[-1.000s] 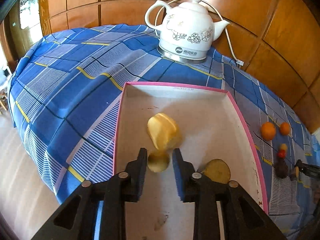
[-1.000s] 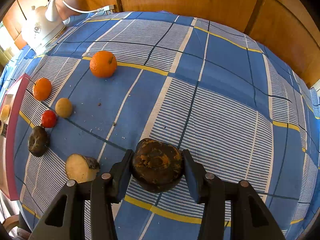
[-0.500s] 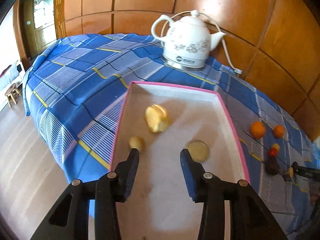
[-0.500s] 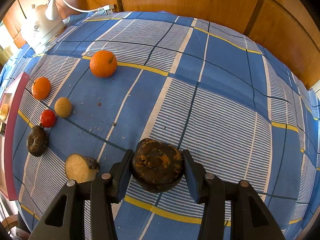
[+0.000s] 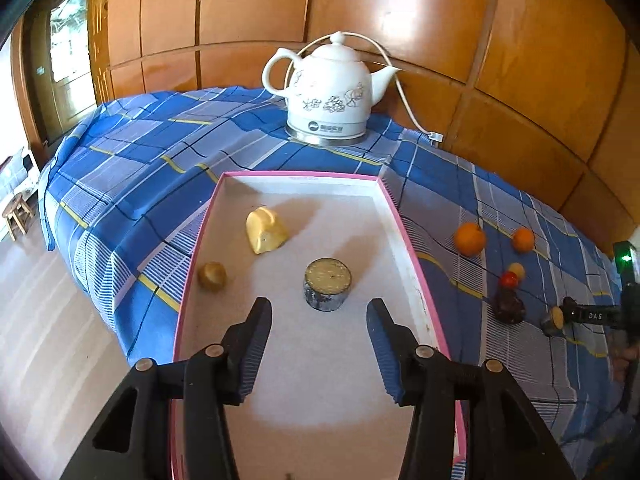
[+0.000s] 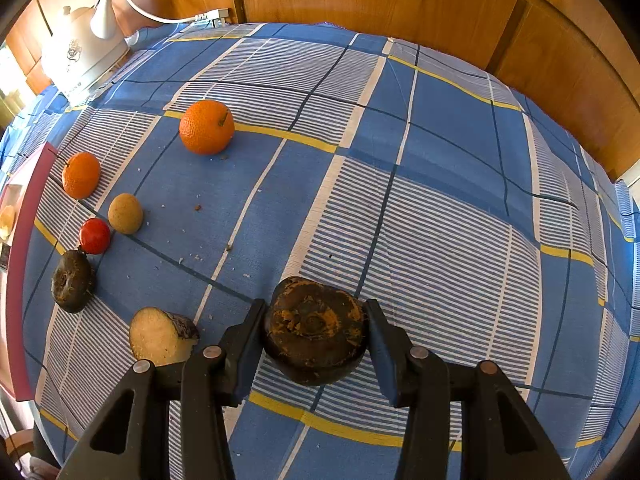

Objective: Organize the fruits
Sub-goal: 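Carry the dark brown fruit toward the tray with the right gripper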

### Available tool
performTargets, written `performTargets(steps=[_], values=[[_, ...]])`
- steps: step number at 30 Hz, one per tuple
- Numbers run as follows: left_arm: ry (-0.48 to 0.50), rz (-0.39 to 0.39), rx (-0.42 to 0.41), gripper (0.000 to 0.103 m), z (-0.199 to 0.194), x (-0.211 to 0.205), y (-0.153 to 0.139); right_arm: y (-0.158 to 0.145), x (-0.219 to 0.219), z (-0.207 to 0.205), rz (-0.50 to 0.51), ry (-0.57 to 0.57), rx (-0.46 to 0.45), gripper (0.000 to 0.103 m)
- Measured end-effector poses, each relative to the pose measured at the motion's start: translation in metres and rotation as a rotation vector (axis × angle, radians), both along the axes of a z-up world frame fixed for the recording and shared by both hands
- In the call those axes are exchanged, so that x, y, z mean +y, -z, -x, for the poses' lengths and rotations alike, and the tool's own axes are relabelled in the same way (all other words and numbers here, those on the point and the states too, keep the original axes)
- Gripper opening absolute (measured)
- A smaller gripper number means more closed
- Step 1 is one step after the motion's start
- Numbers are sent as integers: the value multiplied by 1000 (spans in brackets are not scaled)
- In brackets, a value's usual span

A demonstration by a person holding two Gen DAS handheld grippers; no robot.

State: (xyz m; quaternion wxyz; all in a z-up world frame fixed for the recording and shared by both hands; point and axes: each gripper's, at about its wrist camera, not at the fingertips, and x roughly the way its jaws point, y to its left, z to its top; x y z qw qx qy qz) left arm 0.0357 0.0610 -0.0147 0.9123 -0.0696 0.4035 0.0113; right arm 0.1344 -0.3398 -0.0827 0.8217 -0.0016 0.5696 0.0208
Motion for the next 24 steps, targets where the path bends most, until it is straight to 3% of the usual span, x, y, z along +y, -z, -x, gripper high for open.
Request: performTargets(steps=[8, 17, 24], values=[[3, -53, -29, 57, 3, -6, -5, 0, -1, 0, -1, -4, 0, 49], [14, -181, -147, 61, 10, -15, -27, -2, -4, 0, -6, 9, -9, 49], [32, -183, -151, 62, 13, -17, -27, -16, -13, 1, -56, 36, -71, 49]])
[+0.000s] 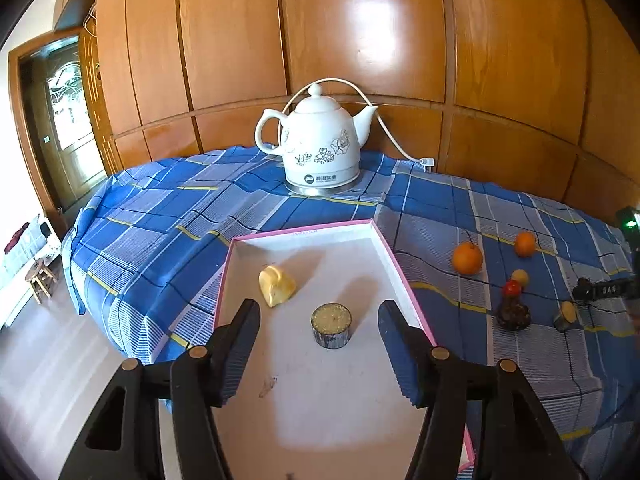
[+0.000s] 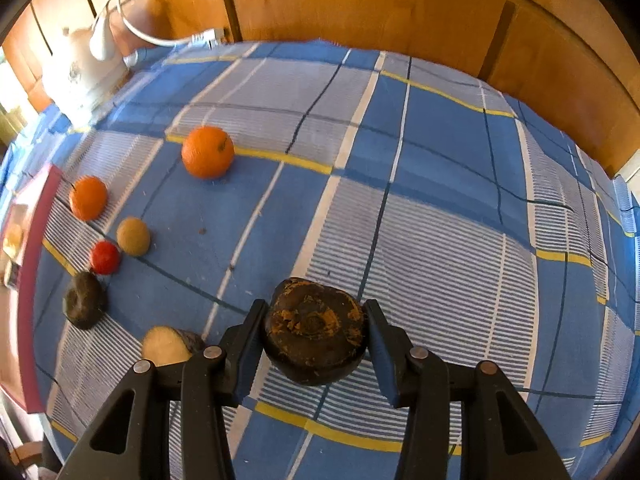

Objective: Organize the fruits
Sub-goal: 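Carry the dark brown fruit toward the tray with the right gripper, then lower the dark brown fruit into the tray and open the right gripper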

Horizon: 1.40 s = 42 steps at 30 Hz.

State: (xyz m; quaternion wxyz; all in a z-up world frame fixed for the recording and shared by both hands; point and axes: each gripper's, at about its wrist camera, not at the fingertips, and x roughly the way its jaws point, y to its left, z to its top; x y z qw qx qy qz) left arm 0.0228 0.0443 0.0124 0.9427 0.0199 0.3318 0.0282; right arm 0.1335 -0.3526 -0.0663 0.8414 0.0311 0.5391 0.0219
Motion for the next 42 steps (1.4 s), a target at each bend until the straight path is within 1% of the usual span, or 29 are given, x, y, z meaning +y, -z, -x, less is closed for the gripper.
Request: performTargets(steps=[9, 12, 14, 17, 19, 23, 26, 29, 33, 36, 38, 42], values=[[-1, 5, 10, 63, 2, 2, 3, -14, 2, 6, -63, -47, -62, 49], [5, 8, 14, 63, 2, 1, 5, -17, 15, 9, -80, -75, -74, 48], [7, 9, 18, 63, 2, 1, 7, -18, 22, 8, -103, -87, -64, 49], [14, 17, 30, 63, 2, 1, 10, -32, 37, 12, -141, -124, -77, 48], [18, 37, 44, 63, 0, 2, 13, -41, 50, 13, -173, -160, -86, 48], [2, 77, 62, 63, -1, 11, 16, -54, 101, 15, -203, -279, -91, 48], [-41, 91, 64, 63, -2, 24, 18, -59, 146, 14, -215, -371, -91, 48], [-102, 103, 56, 63, -1, 45, 17, -64, 201, 12, -222, -469, -94, 49], [-155, 118, 62, 63, 4, 67, 22, -60, 263, 3, -217, -547, -80, 49], [-170, 126, 73, 63, 5, 77, 27, -52, 296, -9, -200, -555, -65, 49], [-170, 134, 78, 63, 6, 80, 29, -43, 314, -21, -184, -536, -52, 49], [-160, 140, 81, 63, 7, 80, 31, -28, 326, -37, -179, -506, -20, 49]])
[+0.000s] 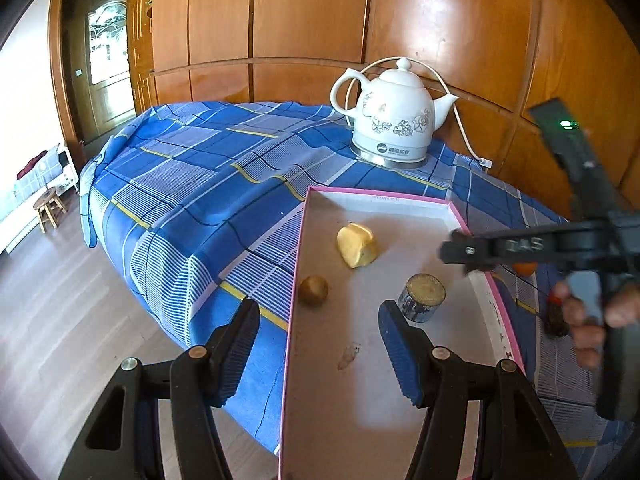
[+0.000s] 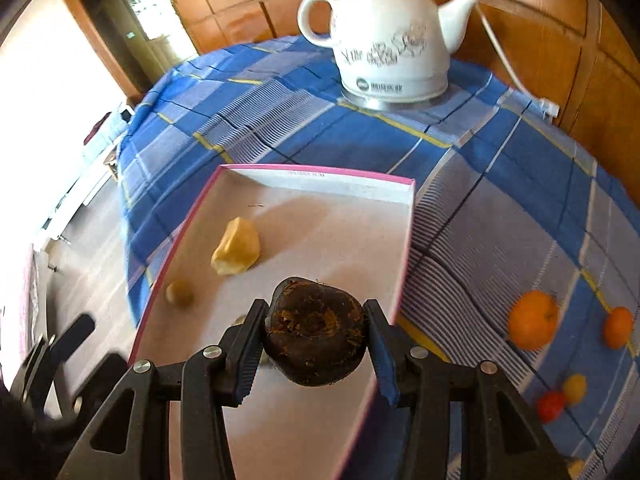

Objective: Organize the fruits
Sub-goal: 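Lower the dark brown fruit into the tray and open the right gripper, then withdraw the right gripper from the tray while the left gripper moves toward a mandarin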

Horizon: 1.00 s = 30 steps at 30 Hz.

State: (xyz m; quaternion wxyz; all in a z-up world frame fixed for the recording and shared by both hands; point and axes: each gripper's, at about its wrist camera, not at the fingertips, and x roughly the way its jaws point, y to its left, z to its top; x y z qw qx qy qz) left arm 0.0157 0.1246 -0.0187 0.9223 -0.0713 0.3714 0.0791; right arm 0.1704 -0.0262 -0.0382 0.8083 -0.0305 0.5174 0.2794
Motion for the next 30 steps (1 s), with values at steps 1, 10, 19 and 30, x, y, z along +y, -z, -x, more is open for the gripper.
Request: performTargets(steps=[1, 10, 19, 30], values=[[2, 2, 2, 63, 0, 0, 1, 1, -1, -1, 0, 4, 2, 49], [22, 10, 7, 63, -1, -8, 2, -12, -25, 19, -29, 30, -36, 58], [64, -7, -8, 63, 3, -25, -7, -24, -67, 54, 7, 42, -102, 58], [127, -36, -14, 63, 6, -51, -14, -37, -125, 82, 33, 94, -148, 58]])
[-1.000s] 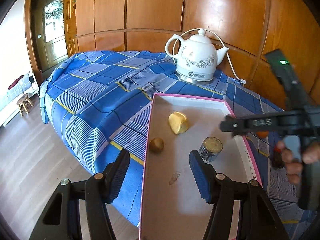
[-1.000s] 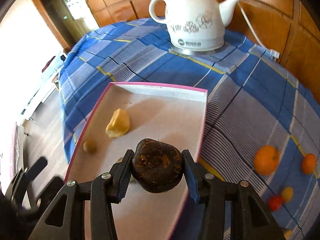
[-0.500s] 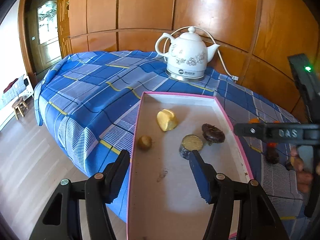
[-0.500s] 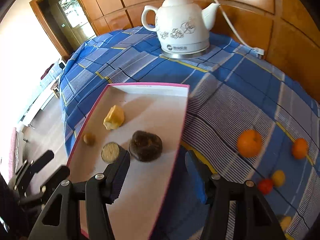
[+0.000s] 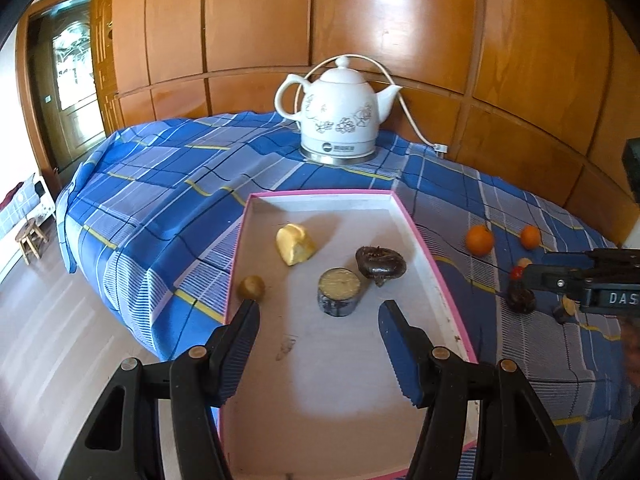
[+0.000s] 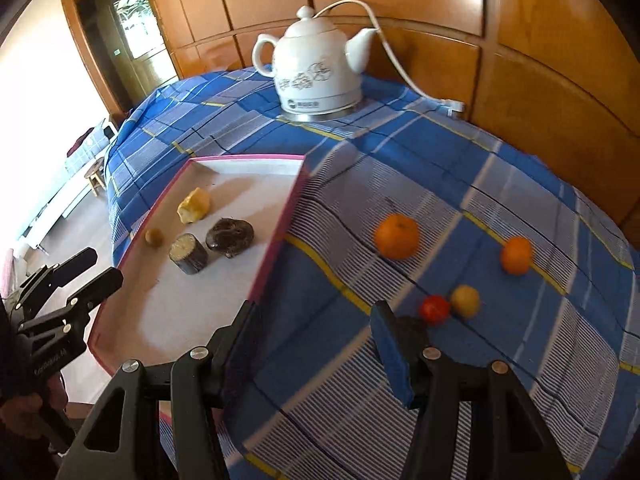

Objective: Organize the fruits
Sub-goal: 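Withdraw the right gripper from the tray while the left gripper moves toward a mandarin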

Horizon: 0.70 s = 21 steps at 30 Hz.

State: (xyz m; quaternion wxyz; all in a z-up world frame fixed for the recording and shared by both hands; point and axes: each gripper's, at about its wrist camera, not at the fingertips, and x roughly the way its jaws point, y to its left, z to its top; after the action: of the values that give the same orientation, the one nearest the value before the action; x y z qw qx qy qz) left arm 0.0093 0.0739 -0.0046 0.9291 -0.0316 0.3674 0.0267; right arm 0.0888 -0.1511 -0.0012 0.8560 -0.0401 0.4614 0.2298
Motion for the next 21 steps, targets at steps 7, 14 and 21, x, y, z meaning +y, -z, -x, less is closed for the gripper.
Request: performTargets(steps=[7, 14, 21], values=[[36, -18, 5, 63, 1, -14, -1, -6, -25, 12, 10, 25, -26, 58], [67, -31, 13, 63, 2, -25, 0, -12, -52, 15, 27, 62, -50, 58], [89, -42, 20, 63, 2, -33, 1, -19, -87, 10, 45, 136, -71, 58]])
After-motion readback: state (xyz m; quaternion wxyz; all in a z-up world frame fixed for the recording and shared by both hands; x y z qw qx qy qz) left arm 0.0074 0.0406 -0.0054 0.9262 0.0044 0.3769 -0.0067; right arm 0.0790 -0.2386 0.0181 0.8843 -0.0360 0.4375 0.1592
